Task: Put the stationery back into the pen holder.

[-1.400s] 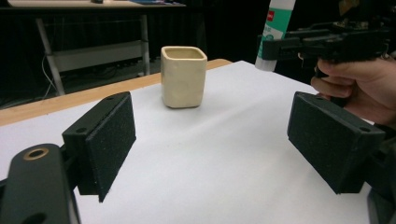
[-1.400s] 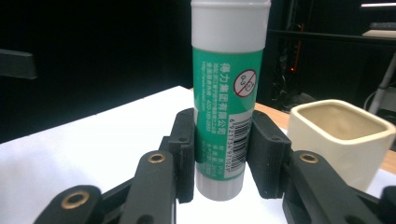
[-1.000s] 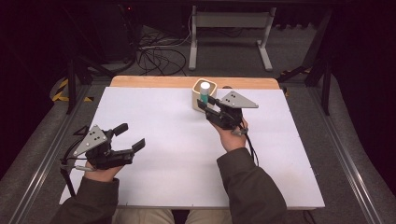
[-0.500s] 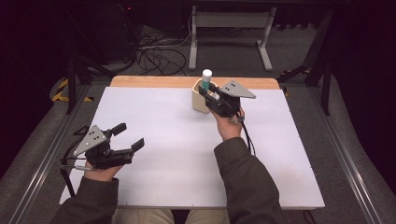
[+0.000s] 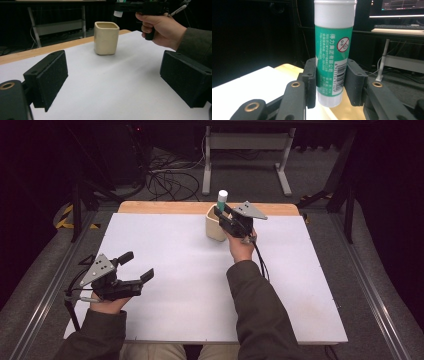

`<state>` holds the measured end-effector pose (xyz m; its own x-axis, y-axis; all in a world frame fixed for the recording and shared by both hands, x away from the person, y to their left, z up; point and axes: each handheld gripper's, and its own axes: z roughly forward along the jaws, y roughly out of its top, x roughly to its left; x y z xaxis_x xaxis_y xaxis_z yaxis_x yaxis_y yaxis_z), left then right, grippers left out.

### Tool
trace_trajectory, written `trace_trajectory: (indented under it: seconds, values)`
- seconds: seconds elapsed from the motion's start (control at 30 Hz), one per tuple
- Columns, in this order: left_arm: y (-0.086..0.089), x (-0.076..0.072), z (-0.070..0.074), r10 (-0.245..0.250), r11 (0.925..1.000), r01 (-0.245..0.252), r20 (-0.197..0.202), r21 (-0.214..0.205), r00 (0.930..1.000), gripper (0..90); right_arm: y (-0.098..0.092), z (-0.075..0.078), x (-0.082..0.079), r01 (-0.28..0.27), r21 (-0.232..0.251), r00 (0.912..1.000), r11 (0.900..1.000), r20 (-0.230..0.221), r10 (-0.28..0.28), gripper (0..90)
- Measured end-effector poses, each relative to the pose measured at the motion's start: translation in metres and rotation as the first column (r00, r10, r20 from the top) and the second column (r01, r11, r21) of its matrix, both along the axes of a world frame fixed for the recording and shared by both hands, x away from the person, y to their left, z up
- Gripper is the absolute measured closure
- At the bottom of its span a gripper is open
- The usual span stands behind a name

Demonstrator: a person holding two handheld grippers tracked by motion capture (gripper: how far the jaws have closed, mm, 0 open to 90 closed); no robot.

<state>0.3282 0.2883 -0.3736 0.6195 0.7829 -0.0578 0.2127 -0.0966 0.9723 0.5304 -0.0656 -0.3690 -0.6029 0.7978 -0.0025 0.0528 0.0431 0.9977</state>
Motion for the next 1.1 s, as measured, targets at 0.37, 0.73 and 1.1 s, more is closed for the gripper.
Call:
trace_trajectory:
  seconds: [0.37, 0.73, 1.1]
  values:
    - [0.000, 0.001, -0.001, -0.001, 1.0000, 0.001, -0.002, 0.001, 1.0000, 7.3, 0.003, -0.020, 0.022, 0.040, -0.040, 0.9982, 0.9984, -0.043, -0.042, 65.9]
    - [0.001, 0.001, -0.001, 0.001, 1.0000, -0.001, 0.001, -0.004, 1.0000, 7.4, -0.001, -0.033, 0.032, 0.050, -0.016, 0.9953, 0.9986, -0.083, -0.051, 65.8]
    - [0.002, 0.001, -0.001, 0.005, 0.9999, -0.005, 0.003, -0.010, 1.0000, 7.5, -0.001, -0.036, 0.034, 0.058, -0.025, 0.9933, 0.9980, -0.098, -0.060, 65.4]
